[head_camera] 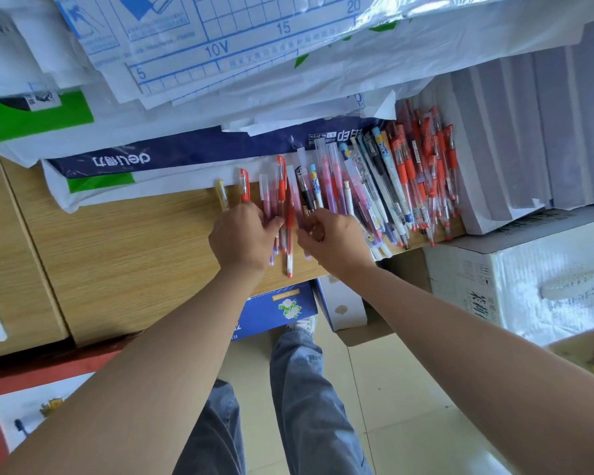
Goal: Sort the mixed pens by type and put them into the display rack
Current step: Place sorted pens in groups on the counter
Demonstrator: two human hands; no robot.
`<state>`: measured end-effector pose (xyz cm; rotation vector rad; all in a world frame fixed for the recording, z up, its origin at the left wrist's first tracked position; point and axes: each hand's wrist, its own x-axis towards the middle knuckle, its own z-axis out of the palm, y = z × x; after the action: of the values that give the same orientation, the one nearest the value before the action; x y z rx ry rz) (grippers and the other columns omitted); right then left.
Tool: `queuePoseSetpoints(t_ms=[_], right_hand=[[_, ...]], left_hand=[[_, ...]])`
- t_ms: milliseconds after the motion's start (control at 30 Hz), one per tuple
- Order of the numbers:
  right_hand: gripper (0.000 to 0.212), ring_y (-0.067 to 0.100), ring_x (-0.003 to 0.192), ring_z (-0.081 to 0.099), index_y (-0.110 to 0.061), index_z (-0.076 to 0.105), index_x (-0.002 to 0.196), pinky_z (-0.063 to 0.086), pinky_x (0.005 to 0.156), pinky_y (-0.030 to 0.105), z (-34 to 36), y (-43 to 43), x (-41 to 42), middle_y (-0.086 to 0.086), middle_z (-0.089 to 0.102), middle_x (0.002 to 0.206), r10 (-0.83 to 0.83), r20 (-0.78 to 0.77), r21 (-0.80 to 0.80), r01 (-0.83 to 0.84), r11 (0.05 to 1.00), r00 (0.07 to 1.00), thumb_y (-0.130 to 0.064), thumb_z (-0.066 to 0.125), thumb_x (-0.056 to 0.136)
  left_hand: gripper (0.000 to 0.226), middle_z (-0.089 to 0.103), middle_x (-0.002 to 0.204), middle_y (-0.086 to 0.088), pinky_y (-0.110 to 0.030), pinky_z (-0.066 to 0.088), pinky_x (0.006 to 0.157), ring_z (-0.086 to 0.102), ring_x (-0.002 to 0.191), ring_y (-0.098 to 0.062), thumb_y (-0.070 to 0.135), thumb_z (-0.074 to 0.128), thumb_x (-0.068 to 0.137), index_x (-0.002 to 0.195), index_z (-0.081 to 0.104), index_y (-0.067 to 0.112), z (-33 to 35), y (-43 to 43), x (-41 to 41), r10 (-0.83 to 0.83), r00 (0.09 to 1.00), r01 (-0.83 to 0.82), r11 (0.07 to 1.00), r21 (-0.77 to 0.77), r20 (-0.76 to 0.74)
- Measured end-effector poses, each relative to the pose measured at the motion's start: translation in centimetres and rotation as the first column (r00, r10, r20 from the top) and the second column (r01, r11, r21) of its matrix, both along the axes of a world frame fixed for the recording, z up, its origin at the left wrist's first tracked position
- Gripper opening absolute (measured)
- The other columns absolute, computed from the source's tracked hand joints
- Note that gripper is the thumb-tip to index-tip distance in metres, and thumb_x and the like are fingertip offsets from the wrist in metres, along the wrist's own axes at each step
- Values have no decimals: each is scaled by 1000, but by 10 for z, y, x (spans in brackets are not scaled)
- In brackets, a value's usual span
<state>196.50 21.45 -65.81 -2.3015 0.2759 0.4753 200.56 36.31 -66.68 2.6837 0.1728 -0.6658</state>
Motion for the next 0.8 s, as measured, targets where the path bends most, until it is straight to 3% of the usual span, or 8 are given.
queuePoseSetpoints(t_ms=[200,333,400,500,567,667,800], right_hand=[[15,13,49,48,-10,58,73,43,48,26,4,-8,1,-3,55,56,-9,34,39,8,999,999,-20,62,83],[14,10,51,52,-12,57,73,48,51,29,7,-15,-1,-8,56,58,-41,16,66,40,997,999,-18,62,84],[13,6,51,54,-11,59,77,51,54,30,11,-18,-2,-7,62,60,-46,-49,99,50,994,998,-18,61,87],[10,7,51,55,-10,60,83,51,55,29,18,-14,-5,-2,67,65,-20,-103,150,35,988,994,-17,59,89],[9,11,49,56,-9,60,86,50,53,29,23,-12,-6,1,68,68,-19,-131,192,44,980,991,-16,57,91],[12,15,49,57,-10,63,95,49,53,29,29,-12,-6,3,67,72,-64,-178,250,108,962,982,-19,55,95],[15,16,54,58,-8,63,100,47,56,27,34,-14,-8,-2,64,70,-79,-241,342,160,926,967,-19,55,96]], left_hand=[[31,57,63,-1,-28,36,55,58,62,-24,33,56,92,69,55,12,1,-3,-2,34,998,-40,991,-129,-48],[25,56,63,-1,-29,40,53,52,56,-20,27,52,93,73,53,12,13,2,-2,-6,999,-3,967,-256,-33],[26,48,58,3,-27,33,52,45,52,-16,23,53,93,69,49,13,22,0,-2,-46,997,24,943,-332,-61],[25,49,63,-2,-27,35,56,43,55,-16,22,48,97,80,55,6,31,-8,2,-19,970,-102,872,-478,-243],[22,54,68,0,-27,39,61,48,59,-15,27,47,99,87,58,13,31,-13,3,1,933,-209,816,-539,-360],[22,47,59,5,-35,35,65,43,54,-15,29,48,99,79,55,20,31,-12,3,7,917,-260,767,-586,-398],[22,44,56,7,-29,34,59,41,50,-11,25,47,99,78,52,23,35,-11,1,2,923,-251,761,-597,-385]])
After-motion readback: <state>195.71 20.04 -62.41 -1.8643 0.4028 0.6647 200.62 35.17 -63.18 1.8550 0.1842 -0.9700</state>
